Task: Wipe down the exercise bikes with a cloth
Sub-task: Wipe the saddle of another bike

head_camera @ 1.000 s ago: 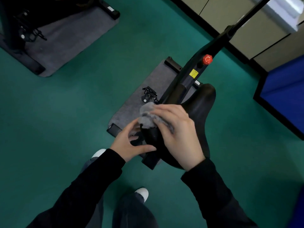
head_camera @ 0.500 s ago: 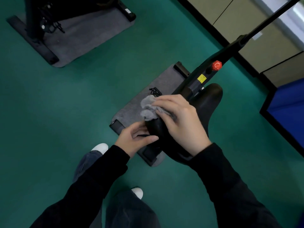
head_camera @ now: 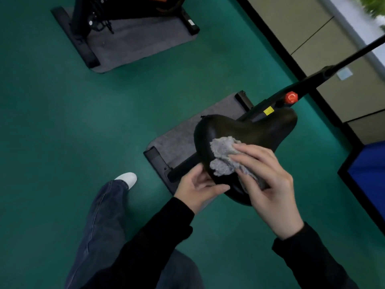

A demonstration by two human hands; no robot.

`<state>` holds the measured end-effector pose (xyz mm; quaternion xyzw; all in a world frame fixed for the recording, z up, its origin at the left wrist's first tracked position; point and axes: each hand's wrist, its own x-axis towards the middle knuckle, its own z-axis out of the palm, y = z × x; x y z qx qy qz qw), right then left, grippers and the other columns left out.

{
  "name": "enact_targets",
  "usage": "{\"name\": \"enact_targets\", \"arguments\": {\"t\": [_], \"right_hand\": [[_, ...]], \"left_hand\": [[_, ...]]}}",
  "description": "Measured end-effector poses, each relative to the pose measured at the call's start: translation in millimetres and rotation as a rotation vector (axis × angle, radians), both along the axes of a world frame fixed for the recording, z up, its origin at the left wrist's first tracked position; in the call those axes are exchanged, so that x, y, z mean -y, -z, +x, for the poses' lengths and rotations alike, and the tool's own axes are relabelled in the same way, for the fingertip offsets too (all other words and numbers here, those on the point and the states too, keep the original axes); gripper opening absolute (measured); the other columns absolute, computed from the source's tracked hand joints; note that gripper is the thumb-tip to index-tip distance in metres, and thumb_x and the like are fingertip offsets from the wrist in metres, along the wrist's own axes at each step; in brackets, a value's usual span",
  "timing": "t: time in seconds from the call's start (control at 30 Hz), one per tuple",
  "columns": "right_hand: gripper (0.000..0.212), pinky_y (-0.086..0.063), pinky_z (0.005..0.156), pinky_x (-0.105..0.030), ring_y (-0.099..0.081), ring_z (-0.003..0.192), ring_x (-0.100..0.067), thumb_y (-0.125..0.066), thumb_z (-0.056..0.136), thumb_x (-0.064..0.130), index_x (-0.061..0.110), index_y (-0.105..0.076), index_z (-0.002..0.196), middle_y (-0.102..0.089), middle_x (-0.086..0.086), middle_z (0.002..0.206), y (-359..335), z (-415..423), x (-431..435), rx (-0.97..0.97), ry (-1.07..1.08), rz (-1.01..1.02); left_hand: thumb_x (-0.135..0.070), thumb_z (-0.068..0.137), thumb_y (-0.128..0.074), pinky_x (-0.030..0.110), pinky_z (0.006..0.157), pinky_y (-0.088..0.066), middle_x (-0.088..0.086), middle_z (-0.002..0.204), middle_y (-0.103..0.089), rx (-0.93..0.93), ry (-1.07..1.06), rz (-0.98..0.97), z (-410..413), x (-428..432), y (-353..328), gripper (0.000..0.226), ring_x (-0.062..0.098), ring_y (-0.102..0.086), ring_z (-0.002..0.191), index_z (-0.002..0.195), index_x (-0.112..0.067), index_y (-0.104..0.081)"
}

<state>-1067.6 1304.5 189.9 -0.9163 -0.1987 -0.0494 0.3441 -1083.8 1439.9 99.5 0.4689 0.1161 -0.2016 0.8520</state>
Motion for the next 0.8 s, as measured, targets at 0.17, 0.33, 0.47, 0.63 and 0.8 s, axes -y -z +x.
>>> {"name": "enact_targets", "arguments": {"t": [0.17,0.33,0.47,0.63,0.8], "right_hand": [[0.018,-0.042,0.097,-0.045,-0.051,0.120,-0.026,-0.063,0.089,0.006,0.007,-0.071,0.105,-0.062,-0.006,0.120,-3,24,-23,0.024,-0.327,-0.218],[0.021,-0.043,0.096,-0.030,-0.056,0.109,-0.018,-0.061,0.091,0.015,0.011,-0.069,0.110,-0.065,-0.003,0.113,-10,85,-49,-0.056,-0.381,-0.393],[0.016,-0.039,0.080,-0.018,-0.063,0.098,-0.016,-0.060,0.091,0.020,0.014,-0.071,0.099,-0.066,0.005,0.093,-12,124,-64,-0.219,-0.274,-0.417],[0.013,-0.046,0.090,-0.033,-0.062,0.097,-0.014,-0.064,0.090,0.019,0.011,-0.072,0.094,-0.069,0.004,0.098,-26,97,-60,-0.207,-0.678,-0.545],[0.013,-0.041,0.095,-0.032,-0.058,0.098,-0.013,-0.065,0.089,0.023,0.015,-0.073,0.096,-0.066,0.004,0.100,-30,92,-58,-0.221,-0.835,-0.636]], "left_hand": [[0.019,0.075,-0.062,0.031,0.088,-0.047,0.010,0.096,-0.066,-0.070,-0.158,-0.121,-10,14,3,0.036,0.016,-0.062,0.087,0.099,-0.007,-0.059],[0.012,0.075,-0.066,0.020,0.081,-0.051,-0.006,0.091,-0.072,-0.003,-0.148,-0.139,-12,14,7,0.044,0.006,-0.065,0.086,0.109,-0.016,-0.060],[0.009,0.075,-0.068,0.021,0.079,-0.052,-0.003,0.093,-0.071,0.004,-0.162,-0.150,-13,15,9,0.044,0.009,-0.065,0.085,0.109,-0.019,-0.061],[0.003,0.072,-0.073,0.029,0.085,-0.051,-0.003,0.093,-0.071,0.009,-0.170,-0.157,-14,16,11,0.040,0.015,-0.062,0.089,0.103,-0.021,-0.063],[0.005,0.069,-0.076,0.024,0.080,-0.053,-0.003,0.090,-0.071,-0.042,-0.222,-0.196,-14,21,13,0.040,0.014,-0.065,0.087,0.096,-0.023,-0.065]]}}
